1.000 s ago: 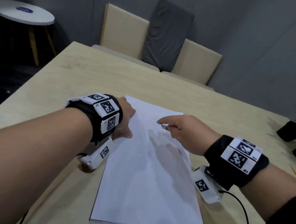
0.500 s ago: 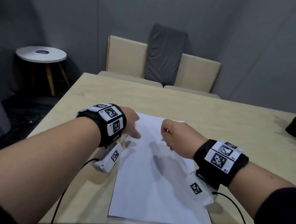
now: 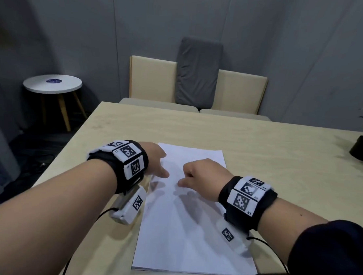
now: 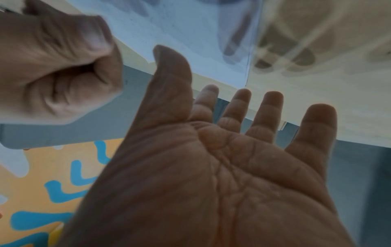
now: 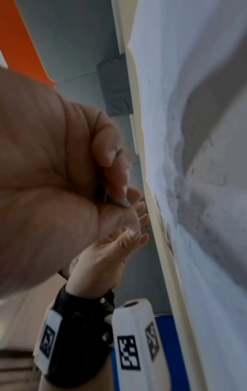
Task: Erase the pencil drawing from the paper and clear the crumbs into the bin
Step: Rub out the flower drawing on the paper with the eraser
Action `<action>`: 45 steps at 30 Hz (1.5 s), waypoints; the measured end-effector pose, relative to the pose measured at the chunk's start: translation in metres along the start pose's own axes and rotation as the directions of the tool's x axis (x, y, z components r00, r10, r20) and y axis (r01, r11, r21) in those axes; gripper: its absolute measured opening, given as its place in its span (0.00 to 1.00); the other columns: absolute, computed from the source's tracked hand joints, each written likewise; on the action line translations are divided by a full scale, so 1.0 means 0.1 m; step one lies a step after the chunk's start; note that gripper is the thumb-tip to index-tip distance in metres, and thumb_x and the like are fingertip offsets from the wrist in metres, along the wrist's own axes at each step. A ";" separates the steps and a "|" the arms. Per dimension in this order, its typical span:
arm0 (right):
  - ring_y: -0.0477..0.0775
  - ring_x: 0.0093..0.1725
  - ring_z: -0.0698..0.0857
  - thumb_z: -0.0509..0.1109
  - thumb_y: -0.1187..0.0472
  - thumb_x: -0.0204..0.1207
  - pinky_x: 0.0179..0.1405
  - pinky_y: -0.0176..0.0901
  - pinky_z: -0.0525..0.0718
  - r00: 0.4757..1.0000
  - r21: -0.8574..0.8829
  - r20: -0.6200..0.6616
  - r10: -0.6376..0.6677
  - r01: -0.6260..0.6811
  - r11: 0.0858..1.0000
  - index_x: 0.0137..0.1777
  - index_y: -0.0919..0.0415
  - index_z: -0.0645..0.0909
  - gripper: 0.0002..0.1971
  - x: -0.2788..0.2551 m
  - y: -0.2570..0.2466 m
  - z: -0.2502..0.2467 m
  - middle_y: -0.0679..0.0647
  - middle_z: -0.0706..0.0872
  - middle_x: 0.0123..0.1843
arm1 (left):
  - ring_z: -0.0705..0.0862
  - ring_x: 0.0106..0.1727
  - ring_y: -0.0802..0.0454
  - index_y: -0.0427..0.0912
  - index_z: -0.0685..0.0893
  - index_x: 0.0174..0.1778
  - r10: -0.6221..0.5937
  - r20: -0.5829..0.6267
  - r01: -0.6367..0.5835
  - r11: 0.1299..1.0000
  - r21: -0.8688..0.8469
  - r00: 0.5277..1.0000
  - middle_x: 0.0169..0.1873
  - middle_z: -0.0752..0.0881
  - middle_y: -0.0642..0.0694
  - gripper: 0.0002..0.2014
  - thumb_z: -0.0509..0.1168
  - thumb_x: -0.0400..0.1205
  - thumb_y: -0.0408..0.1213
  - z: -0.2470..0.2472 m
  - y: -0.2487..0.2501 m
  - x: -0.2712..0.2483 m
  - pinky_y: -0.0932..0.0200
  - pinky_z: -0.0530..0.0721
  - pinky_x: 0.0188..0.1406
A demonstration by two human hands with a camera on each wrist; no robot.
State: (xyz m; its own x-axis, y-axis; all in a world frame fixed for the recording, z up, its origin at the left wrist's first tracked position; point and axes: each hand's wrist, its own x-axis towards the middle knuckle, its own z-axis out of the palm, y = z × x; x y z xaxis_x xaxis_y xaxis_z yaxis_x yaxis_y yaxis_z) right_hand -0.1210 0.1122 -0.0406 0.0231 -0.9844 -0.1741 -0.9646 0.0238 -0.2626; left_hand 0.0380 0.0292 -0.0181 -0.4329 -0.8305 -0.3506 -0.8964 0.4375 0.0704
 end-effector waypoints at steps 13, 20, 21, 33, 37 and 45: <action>0.54 0.48 0.84 0.60 0.61 0.81 0.39 0.42 0.77 0.996 0.041 -0.033 0.085 -0.084 0.996 0.54 0.54 0.84 0.11 -0.14 0.29 -0.05 0.47 0.86 0.47 | 0.84 0.48 0.48 0.43 0.83 0.70 -0.095 -0.048 0.071 0.928 -0.366 0.994 0.45 0.86 0.51 0.20 0.69 0.83 0.47 0.16 -0.11 0.00 0.55 0.85 0.59; 0.54 0.43 0.82 0.64 0.56 0.81 0.37 0.44 0.76 0.998 0.037 -0.025 0.066 -0.065 0.997 0.40 0.52 0.80 0.08 -0.15 0.30 0.03 0.50 0.89 0.44 | 0.85 0.31 0.38 0.28 0.83 0.55 -0.236 0.086 0.204 0.540 -0.817 0.968 0.37 0.82 0.34 0.11 0.67 0.84 0.34 0.24 -0.15 0.03 0.39 0.90 0.48; 0.54 0.45 0.83 0.64 0.56 0.82 0.39 0.44 0.78 0.997 0.040 -0.023 0.068 -0.067 0.997 0.43 0.53 0.81 0.07 -0.14 0.30 0.02 0.51 0.90 0.45 | 0.89 0.34 0.34 0.26 0.82 0.56 -0.243 0.109 0.220 0.496 -0.840 0.964 0.37 0.82 0.33 0.13 0.67 0.83 0.34 0.24 -0.15 0.04 0.35 0.90 0.50; 0.56 0.51 0.84 0.60 0.58 0.83 0.42 0.44 0.77 0.996 0.004 -0.069 0.047 -0.047 0.999 0.50 0.57 0.83 0.10 -0.16 0.32 0.03 0.52 0.89 0.48 | 0.78 0.27 0.46 0.34 0.75 0.54 -0.290 0.242 0.320 0.258 -0.912 0.926 0.38 0.80 0.35 0.05 0.61 0.85 0.31 0.26 -0.09 -0.01 0.56 0.77 0.30; 0.56 0.50 0.83 0.60 0.58 0.83 0.41 0.44 0.77 0.997 0.004 -0.065 0.040 -0.040 0.999 0.49 0.57 0.83 0.09 -0.16 0.33 0.04 0.52 0.89 0.48 | 0.70 0.23 0.50 0.37 0.72 0.41 -0.321 0.258 0.338 0.225 -0.914 0.911 0.28 0.69 0.42 0.07 0.61 0.84 0.31 0.32 -0.06 0.05 0.50 0.74 0.38; 0.56 0.48 0.83 0.61 0.58 0.82 0.37 0.44 0.76 0.997 -0.020 -0.068 0.035 -0.037 0.999 0.45 0.54 0.81 0.08 -0.15 0.34 0.05 0.51 0.89 0.46 | 0.75 0.44 0.40 0.36 0.72 0.45 -0.353 0.254 0.344 0.219 -0.913 0.900 0.35 0.71 0.41 0.05 0.60 0.86 0.32 0.23 -0.10 0.01 0.63 0.77 0.15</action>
State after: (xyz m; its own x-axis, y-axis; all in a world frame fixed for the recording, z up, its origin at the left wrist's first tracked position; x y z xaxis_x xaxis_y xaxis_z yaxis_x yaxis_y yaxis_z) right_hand -0.1529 0.1283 -0.0521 -0.0290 -0.9925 -0.1186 -0.9699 0.0566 -0.2369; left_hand 0.0485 0.0319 -0.0404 -0.0488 -0.8147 -0.5778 -0.4317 -0.5045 0.7477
